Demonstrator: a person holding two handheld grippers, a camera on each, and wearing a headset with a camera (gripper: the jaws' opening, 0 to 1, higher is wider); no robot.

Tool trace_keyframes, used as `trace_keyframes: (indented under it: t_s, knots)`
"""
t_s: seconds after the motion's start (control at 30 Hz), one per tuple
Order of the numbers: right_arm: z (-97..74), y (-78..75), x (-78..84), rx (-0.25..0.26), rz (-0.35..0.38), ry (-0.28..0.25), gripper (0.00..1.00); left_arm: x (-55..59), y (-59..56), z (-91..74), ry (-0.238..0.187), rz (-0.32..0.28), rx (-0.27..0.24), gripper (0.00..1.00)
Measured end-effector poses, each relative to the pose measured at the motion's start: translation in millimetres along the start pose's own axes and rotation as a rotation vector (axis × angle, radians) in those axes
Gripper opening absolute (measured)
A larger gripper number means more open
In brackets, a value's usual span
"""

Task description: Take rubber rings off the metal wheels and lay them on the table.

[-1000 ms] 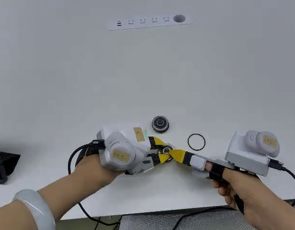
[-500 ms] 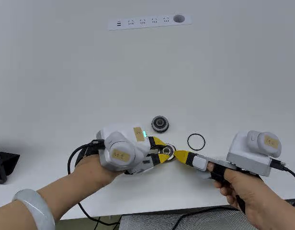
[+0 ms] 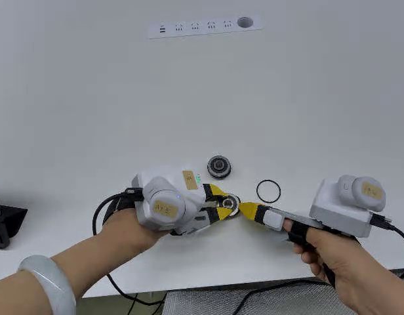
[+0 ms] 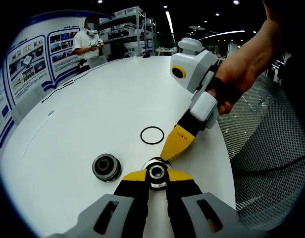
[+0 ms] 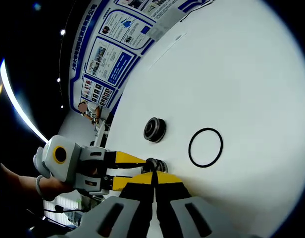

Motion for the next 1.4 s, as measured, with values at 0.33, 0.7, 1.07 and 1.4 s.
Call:
trace_keyframes:
  t_s: [0.33, 0.7, 1.07, 1.4]
  knots:
    - [0.2, 5.4, -0.1, -0.014, -0.005, -0.002, 0.02, 0.5, 0.8, -0.1, -0.001, -0.001, -0.001, 0.13]
    - [-0.3, 17.6, -3.5, -0.055, 0.009, -0.010, 0.02, 0.5, 0.8, -0.1, 0.000, -0.001, -0.004, 0.13]
    - [-0.8, 11.0, -6.2, -0.029, 0.015, -0.009, 0.02, 0.9, 1.0, -0.1, -0.001, 0.003, -0.003, 0.13]
    - [-0.8, 8.7, -4.5, -0.017, 0.010, -0.001, 0.02, -0.6, -0.4, -0.3, -0.007, 0.003, -0.003, 0.14]
Point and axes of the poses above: the centre of the closed fingertips' face, and the gripper's own axes: z roughly forward along the fingers, y roughly to its left, x roughly out of its underside, the point moved 3 cm from there along -z, roughly backward along the fingers, and after that the axes turned 10 degrees about x, right-handed, at the moved point
